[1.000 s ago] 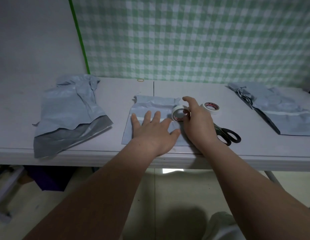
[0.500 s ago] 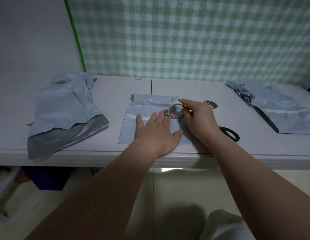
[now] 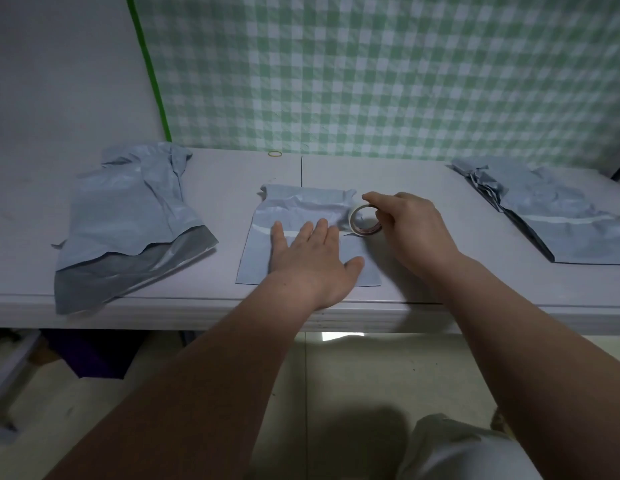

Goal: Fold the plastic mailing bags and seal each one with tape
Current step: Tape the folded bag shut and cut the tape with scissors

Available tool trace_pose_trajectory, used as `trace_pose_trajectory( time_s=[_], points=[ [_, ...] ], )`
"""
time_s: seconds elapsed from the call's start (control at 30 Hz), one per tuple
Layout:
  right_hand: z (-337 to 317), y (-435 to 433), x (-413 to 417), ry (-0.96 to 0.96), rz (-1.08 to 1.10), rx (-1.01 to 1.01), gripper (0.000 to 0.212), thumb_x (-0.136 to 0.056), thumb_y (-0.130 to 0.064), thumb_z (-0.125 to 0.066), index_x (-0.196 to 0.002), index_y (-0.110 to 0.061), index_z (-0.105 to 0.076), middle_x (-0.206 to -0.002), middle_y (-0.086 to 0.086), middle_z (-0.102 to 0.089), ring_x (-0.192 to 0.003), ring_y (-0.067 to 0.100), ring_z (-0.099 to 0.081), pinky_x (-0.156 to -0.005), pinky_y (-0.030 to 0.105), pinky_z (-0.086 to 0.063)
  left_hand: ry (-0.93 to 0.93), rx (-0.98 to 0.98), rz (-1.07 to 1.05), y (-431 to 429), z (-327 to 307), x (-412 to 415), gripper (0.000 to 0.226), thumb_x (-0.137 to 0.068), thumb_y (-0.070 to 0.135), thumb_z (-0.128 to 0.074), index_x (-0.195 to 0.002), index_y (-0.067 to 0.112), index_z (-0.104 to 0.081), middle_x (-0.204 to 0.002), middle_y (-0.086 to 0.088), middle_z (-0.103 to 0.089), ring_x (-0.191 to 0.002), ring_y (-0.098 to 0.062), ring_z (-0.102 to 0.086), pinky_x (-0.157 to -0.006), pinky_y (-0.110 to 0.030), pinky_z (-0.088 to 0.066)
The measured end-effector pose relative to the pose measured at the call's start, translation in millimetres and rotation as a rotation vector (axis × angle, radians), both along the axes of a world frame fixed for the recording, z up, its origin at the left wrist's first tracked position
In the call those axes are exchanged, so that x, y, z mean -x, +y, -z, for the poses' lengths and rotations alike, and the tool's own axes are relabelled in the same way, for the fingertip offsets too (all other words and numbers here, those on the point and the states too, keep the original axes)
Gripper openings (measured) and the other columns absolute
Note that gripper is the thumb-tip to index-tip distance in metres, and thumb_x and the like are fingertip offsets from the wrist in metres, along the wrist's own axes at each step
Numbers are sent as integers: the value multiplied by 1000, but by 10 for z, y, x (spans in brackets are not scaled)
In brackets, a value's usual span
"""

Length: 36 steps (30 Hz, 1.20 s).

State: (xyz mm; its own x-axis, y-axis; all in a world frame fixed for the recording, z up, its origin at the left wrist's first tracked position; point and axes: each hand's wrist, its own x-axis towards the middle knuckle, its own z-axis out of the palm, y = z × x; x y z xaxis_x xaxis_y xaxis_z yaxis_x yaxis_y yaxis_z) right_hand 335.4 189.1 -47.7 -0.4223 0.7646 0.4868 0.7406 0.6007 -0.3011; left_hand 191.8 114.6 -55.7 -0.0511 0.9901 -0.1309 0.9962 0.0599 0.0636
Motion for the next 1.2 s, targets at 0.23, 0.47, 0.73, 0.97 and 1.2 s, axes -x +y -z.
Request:
trace_pose_trajectory(
  time_s=[0.23, 0.47, 0.73, 0.97, 1.2],
  points=[
    [-6, 45, -79, -142, 15, -89, 37, -89, -1, -46, -118, -15, -63, -78, 15, -60, -78, 30, -44, -69, 42, -44, 14, 3, 4, 5, -1, 2, 71, -95, 60, -9, -153, 19, 2, -161, 1, 9, -147, -17, 9, -112, -58, 16],
    [-34, 84, -136, -251, 16, -185, 38, -84, 0, -47, -114, -15, -66, -76, 13, -64, -76, 30, -42, -63, 41, -43, 23, 3, 9, 17, 11, 10, 71, -95, 60, -9, -152, 21, 4, -160, 2, 10, -147, -17, 9, -111, -58, 17],
    [-85, 51, -180, -411, 46, -314, 47, -77, -8, -36, -110, -18, -67, -80, 8, -66, -83, 30, -44, -71, 32, -20, 39, 15, 11, 23, 0, 8, 68, -95, 61, -7, -152, 26, 6, -160, 2, 11, -147, -17, 10, -110, -59, 18],
    [-72, 68, -146, -522, 55, -453, 34, -71, -8, -47, -93, -17, -71, -66, 4, -61, -75, 29, -48, -68, 34, -30, 57, 25, 11, 28, -18, -5, 64, -93, 63, -4, -151, 35, 3, -160, 1, 11, -147, -20, 9, -108, -62, 19],
    [-57, -4, -78, -494, 72, -369, 37, -72, -9, -47, -98, -16, -72, -74, 9, -62, -72, 31, -53, -65, 34, -33, 92, 43, -5, 37, -78, -82, 62, -91, 67, -4, -149, 45, -1, -161, -3, 6, -148, -26, 5, -105, -67, 19]
  ],
)
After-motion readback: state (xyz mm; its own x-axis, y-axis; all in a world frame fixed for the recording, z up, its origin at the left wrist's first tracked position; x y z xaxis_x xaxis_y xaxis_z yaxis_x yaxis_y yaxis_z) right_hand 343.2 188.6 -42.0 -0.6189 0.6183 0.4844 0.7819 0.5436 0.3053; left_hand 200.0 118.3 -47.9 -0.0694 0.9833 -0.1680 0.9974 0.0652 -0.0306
